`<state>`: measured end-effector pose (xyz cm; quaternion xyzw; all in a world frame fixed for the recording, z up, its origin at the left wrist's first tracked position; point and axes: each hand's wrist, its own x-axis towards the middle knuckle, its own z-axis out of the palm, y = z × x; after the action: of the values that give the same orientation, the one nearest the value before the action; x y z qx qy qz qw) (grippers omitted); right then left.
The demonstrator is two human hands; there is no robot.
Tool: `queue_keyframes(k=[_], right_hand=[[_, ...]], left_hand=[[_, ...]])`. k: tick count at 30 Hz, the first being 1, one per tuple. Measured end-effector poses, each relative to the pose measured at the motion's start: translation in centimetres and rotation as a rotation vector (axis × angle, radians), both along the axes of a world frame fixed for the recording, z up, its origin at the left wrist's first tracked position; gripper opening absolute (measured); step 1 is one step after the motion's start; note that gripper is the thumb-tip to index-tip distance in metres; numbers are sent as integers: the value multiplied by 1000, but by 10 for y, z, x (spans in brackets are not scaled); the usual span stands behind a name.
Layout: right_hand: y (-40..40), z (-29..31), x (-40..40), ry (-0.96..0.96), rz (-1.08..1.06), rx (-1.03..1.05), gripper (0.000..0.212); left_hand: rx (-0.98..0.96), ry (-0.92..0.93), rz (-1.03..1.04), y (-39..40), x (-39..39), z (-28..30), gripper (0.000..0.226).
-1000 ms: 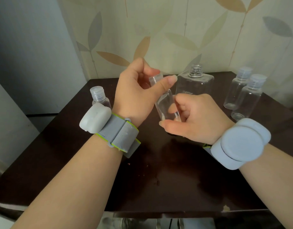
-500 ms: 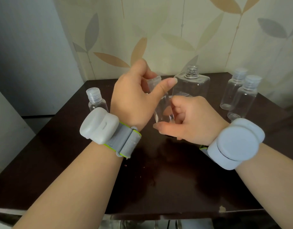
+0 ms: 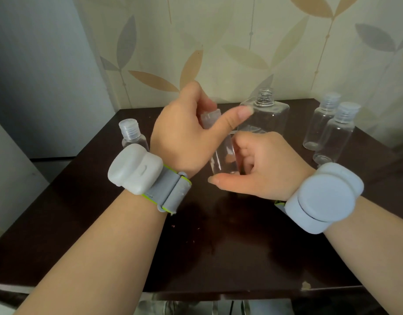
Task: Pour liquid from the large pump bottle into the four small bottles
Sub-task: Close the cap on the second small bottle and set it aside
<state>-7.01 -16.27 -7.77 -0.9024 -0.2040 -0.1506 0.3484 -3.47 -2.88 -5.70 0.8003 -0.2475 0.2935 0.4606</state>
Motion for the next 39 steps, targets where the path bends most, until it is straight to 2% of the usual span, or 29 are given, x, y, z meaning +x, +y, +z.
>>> queue_keyframes(k=[1, 3, 7, 9, 10, 13, 16, 19, 22, 26, 30, 39], right_hand=[[0, 0, -1, -1, -5, -19, 40], [0, 0, 0, -6, 0, 13, 49], [-3, -2, 3, 44, 59, 141, 55], [-3, -2, 2, 62, 69, 158, 52], [-3, -2, 2, 52, 56, 157, 51], [-3, -1, 2, -25, -45, 82, 46], [-2, 1, 2, -70, -140, -57, 40], [-2, 1, 2, -90, -151, -81, 39], [-3, 1, 0, -48, -90, -14, 37], [-4, 0, 2, 78, 55, 108, 48], [-7, -4, 5, 162, 173, 237, 44], [-11, -7, 7, 252, 245, 325, 42]], left_hand=[[37, -30, 39, 1, 0, 1, 36], [51, -66, -24, 0, -1, 2, 29], [-150, 43, -348, -2, -5, 6, 14], [-175, 66, -387, -1, -5, 5, 9], [-140, 66, -356, -1, -5, 4, 3], [9, 12, -72, 0, -1, -1, 30], [158, -20, 217, 0, 0, -1, 45], [206, 19, 376, 0, 0, 2, 57], [223, -13, 348, 1, -3, 3, 59], [278, -33, 279, 4, -3, 5, 56], [295, -56, 219, 7, -7, 9, 52], [274, -89, 177, 8, -7, 6, 47]])
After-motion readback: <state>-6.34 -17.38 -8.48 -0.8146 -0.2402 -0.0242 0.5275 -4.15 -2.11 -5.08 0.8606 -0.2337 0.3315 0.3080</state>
